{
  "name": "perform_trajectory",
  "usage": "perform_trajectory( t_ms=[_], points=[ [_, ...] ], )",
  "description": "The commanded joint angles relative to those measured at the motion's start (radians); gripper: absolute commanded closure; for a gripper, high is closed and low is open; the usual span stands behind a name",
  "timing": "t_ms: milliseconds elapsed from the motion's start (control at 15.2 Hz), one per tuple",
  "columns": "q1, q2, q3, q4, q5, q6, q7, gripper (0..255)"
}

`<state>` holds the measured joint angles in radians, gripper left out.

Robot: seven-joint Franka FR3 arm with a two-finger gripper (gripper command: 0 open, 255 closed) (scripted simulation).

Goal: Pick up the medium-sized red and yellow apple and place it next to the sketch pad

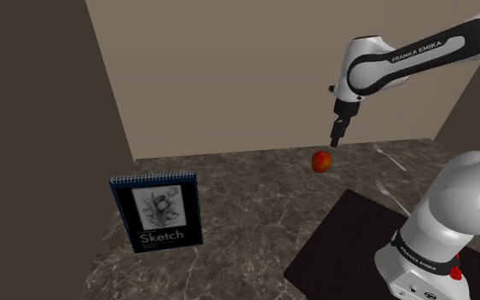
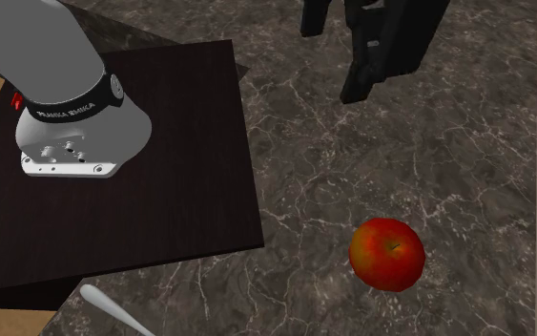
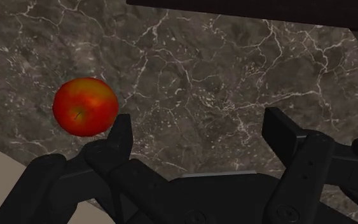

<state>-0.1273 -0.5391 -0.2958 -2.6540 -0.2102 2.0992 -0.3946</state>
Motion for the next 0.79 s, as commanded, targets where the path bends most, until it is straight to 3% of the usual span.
perform_trajectory(
  t_ms=[0, 396, 726],
  points=[
    [-0.008, 0.056, -0.04, 0.004, -0.011, 0.076, -0.041, 0],
    [-0.002, 0.275, -0.165, 0.064, 0.028, 0.287, -0.195, 0],
    [0.024, 0.486, -0.255, 0.155, 0.189, 0.431, -0.393, 0]
  ],
)
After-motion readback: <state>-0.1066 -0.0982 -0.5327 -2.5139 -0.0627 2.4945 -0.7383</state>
